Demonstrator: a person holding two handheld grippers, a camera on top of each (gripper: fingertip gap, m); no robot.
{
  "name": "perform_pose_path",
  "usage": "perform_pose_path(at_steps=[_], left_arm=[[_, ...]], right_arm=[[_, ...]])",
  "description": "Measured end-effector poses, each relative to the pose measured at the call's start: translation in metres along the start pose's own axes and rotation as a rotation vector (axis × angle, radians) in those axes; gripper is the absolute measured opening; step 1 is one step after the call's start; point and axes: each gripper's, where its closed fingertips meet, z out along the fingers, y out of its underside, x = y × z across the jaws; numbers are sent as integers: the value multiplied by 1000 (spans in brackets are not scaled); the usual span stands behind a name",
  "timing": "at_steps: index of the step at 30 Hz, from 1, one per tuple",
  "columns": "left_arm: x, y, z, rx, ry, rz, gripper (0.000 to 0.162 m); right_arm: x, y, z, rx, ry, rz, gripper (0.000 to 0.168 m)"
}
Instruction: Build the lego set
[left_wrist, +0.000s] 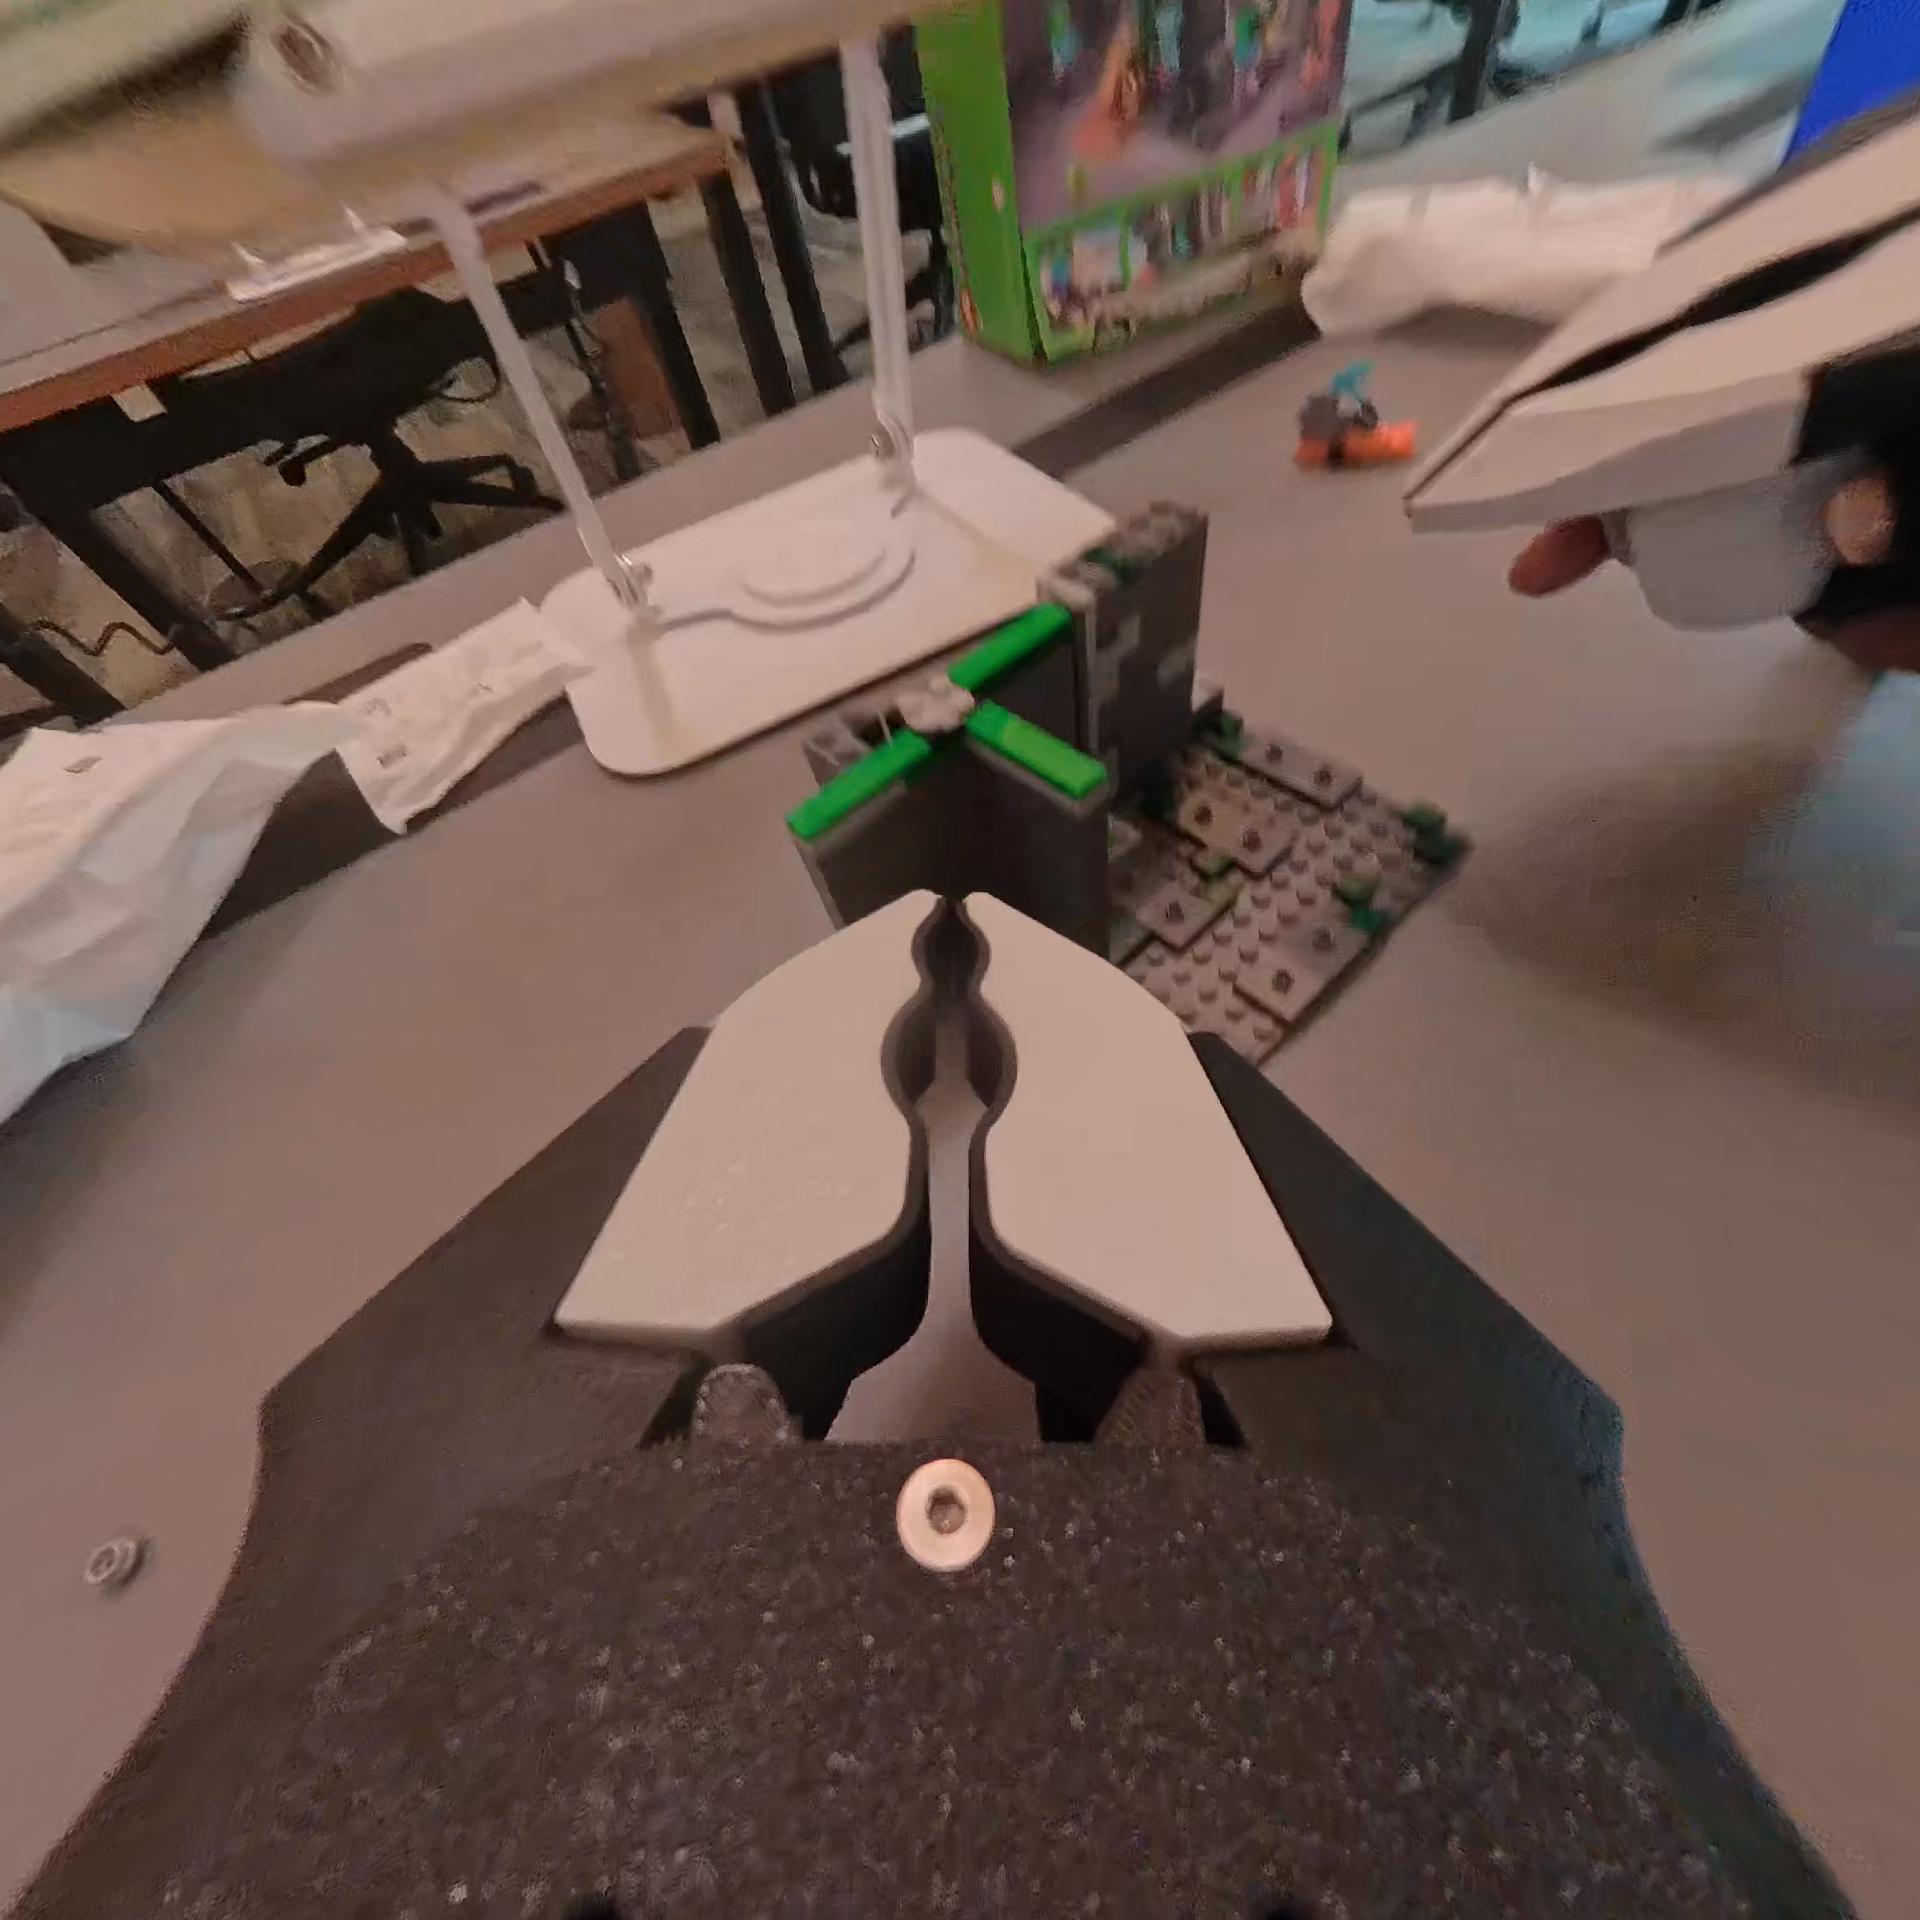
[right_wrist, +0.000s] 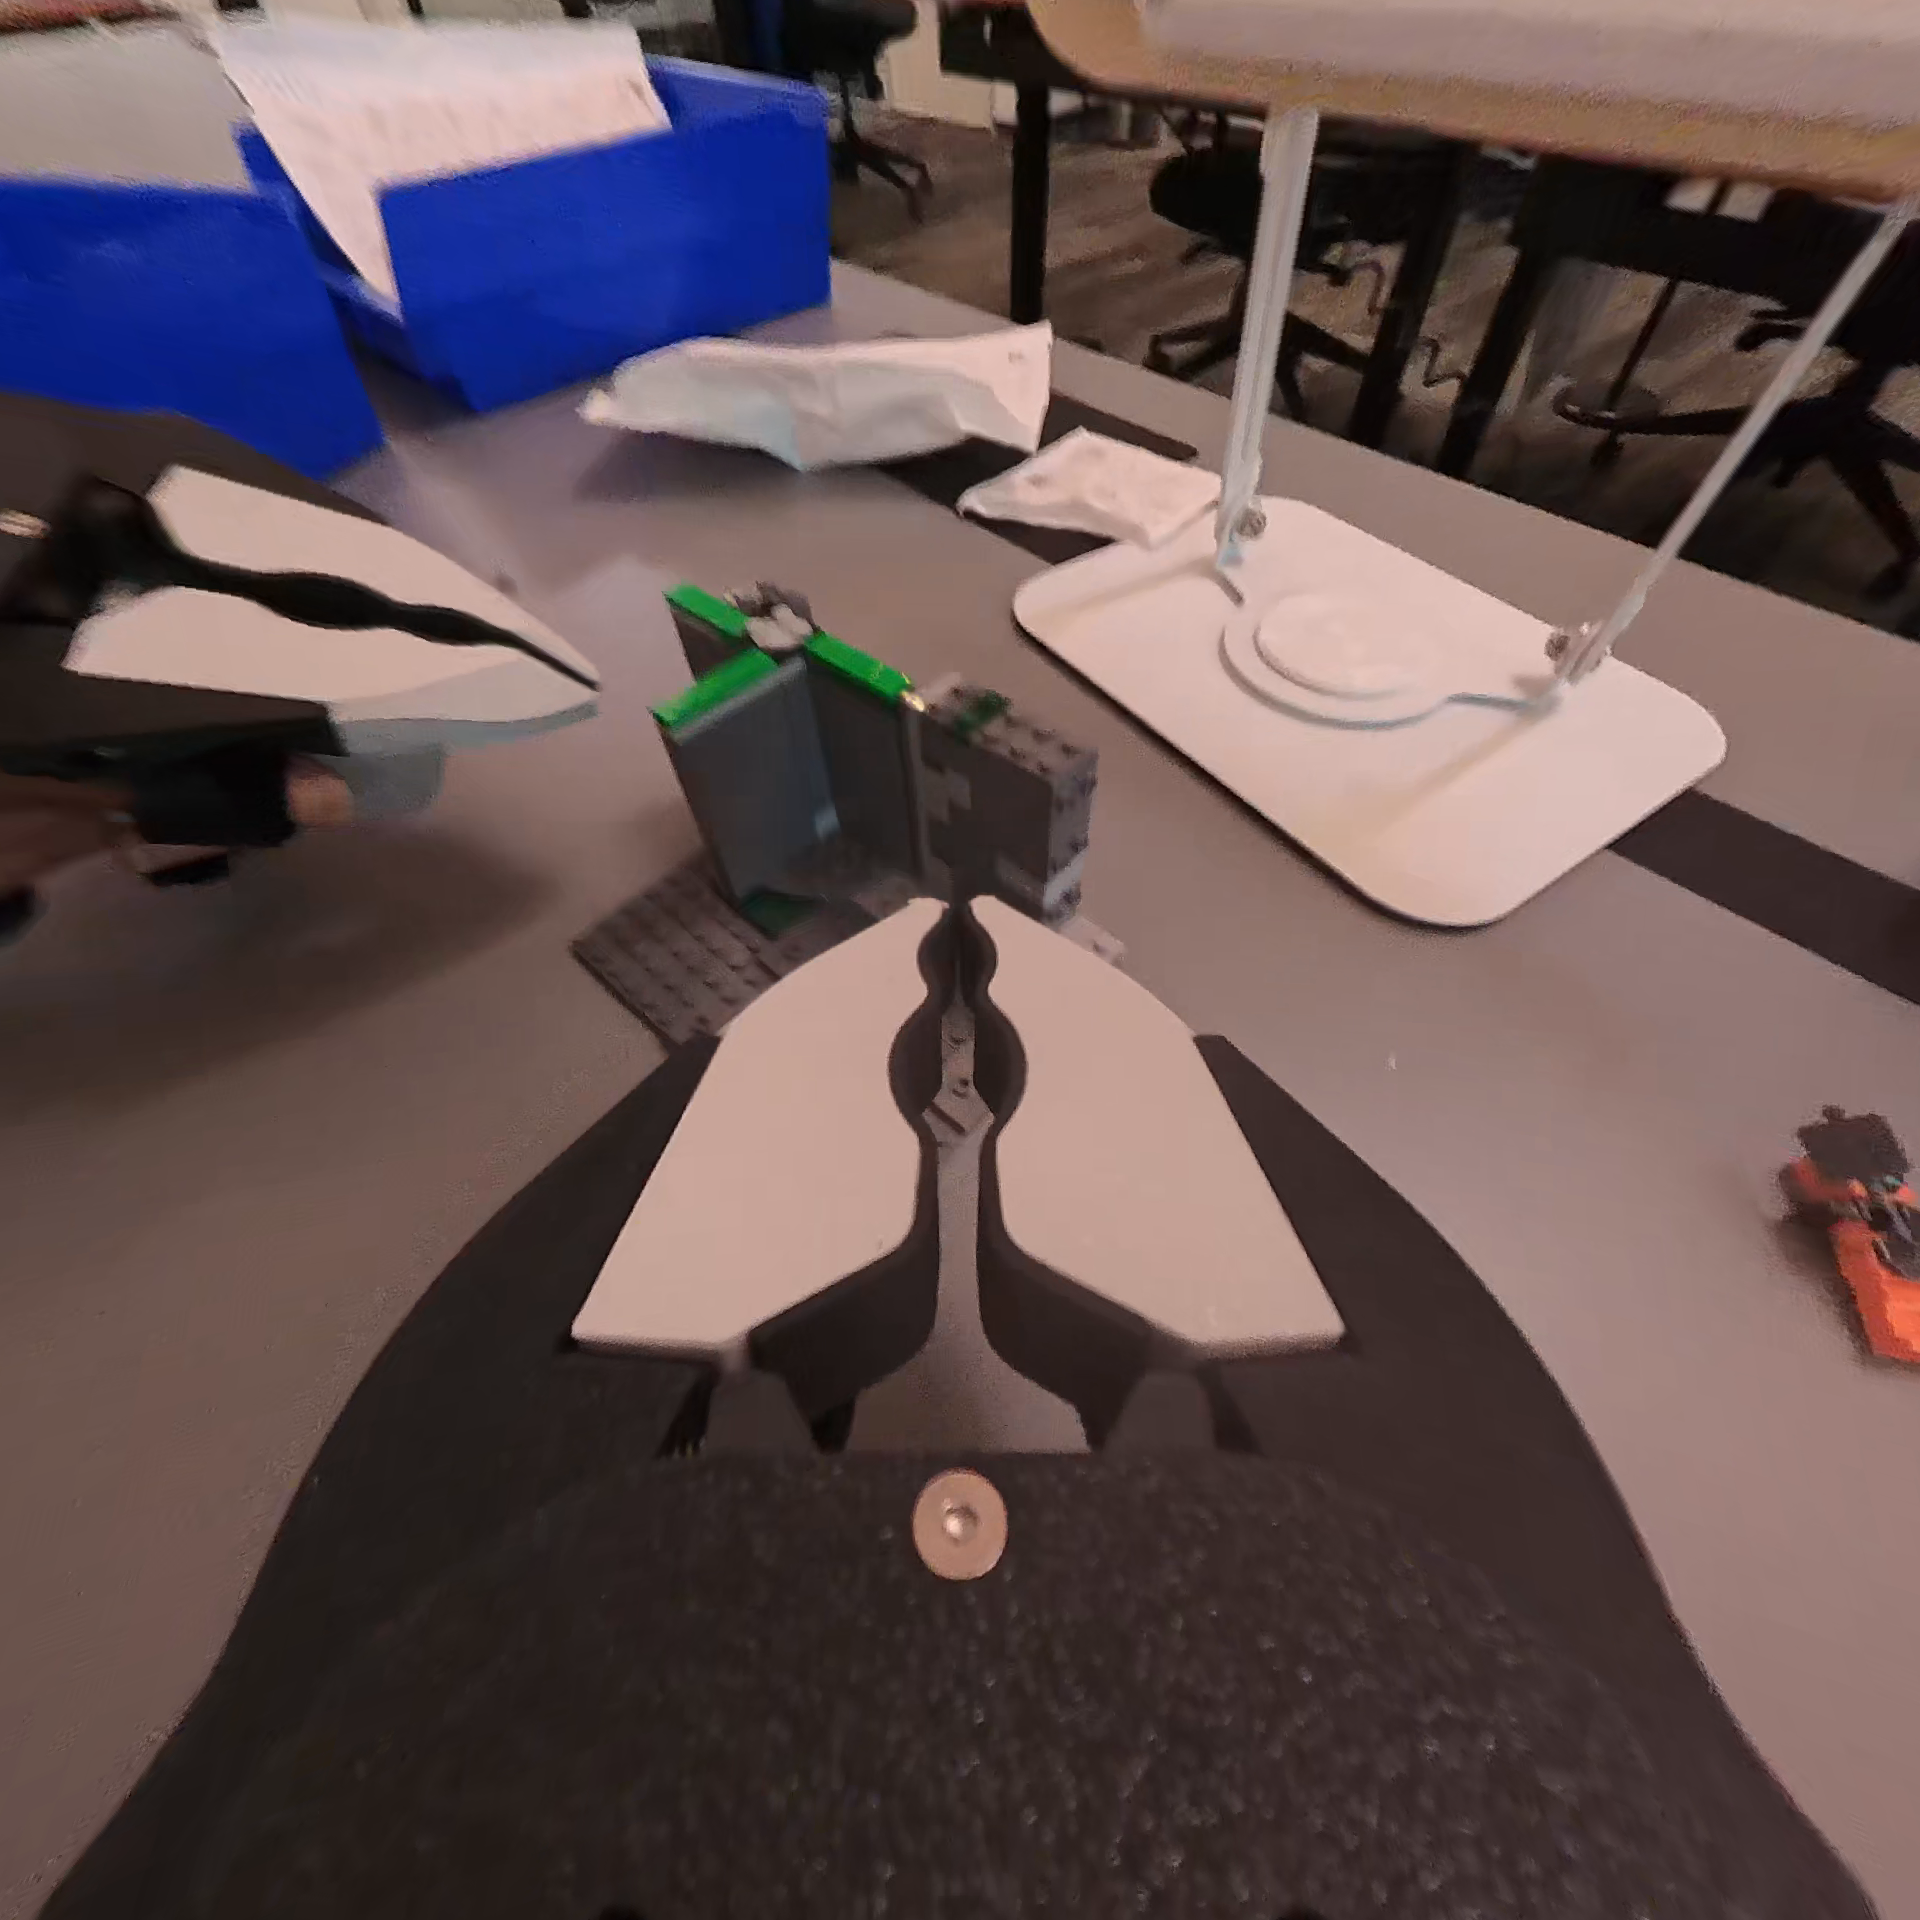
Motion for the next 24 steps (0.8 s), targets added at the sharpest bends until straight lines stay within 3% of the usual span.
perform_pose_path(at_steps=[3,13,24], left_arm=[[5,13,-1,-35,9,34,0],[28,-3,-22,-93,-53,40,0],[76,30,-47,-205,-107,-268,0]], right_arm=[[-2,12,7,-12,-7,20,0],[-31,24,-17,-122,-19,-6,0],[-62,48,-43,-159,107,80,0]])
